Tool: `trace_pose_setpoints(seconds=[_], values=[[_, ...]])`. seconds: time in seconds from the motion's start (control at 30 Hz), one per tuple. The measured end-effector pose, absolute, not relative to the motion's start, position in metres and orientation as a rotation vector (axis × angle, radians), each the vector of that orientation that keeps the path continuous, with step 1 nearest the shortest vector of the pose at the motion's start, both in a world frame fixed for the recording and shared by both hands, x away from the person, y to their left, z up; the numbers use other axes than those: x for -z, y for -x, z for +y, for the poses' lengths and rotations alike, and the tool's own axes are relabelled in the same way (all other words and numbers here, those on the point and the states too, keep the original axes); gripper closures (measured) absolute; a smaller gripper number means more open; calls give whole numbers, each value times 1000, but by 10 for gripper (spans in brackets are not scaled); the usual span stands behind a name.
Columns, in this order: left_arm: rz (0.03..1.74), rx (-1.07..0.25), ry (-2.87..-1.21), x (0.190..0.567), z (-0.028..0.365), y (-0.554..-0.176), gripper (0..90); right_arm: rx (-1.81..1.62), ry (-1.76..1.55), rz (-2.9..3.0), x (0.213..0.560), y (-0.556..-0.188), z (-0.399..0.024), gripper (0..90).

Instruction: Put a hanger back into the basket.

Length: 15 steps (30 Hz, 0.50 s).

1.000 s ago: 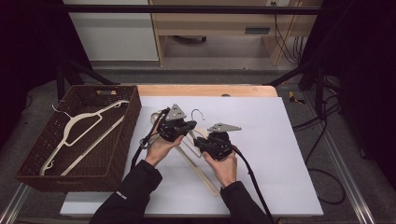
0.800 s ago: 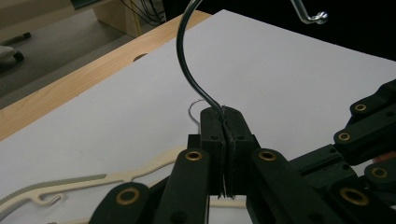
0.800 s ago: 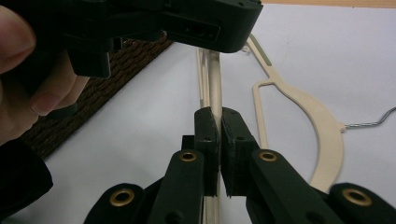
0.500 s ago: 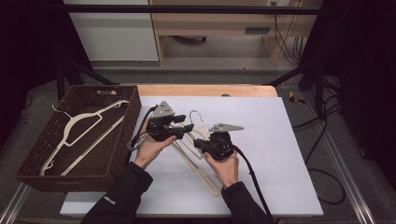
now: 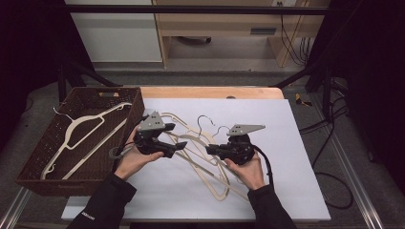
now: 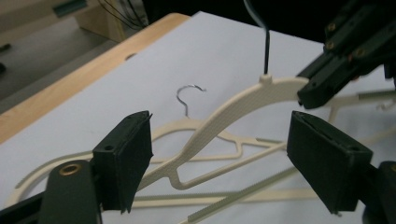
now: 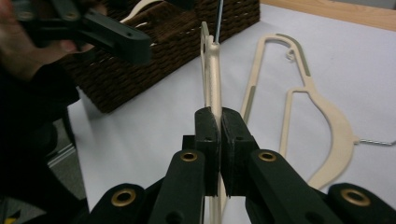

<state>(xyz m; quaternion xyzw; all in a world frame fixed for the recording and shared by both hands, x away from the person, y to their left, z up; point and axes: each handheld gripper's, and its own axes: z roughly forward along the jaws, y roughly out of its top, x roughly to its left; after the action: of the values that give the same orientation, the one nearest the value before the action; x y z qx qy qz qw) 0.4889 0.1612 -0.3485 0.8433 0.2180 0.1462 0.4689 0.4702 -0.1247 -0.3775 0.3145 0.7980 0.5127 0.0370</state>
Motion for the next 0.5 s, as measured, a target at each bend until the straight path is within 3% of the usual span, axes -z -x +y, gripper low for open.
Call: trace_pose_setpoints(seconds=[0.33,0.5], values=[[408,-300,-2190,356,151,-489,523,-1576,-819,2550,370,-461,-128,874],[364,-264,-2228,358,148,-487,595,-1558,-791,2579,373,-462,-127,874]])
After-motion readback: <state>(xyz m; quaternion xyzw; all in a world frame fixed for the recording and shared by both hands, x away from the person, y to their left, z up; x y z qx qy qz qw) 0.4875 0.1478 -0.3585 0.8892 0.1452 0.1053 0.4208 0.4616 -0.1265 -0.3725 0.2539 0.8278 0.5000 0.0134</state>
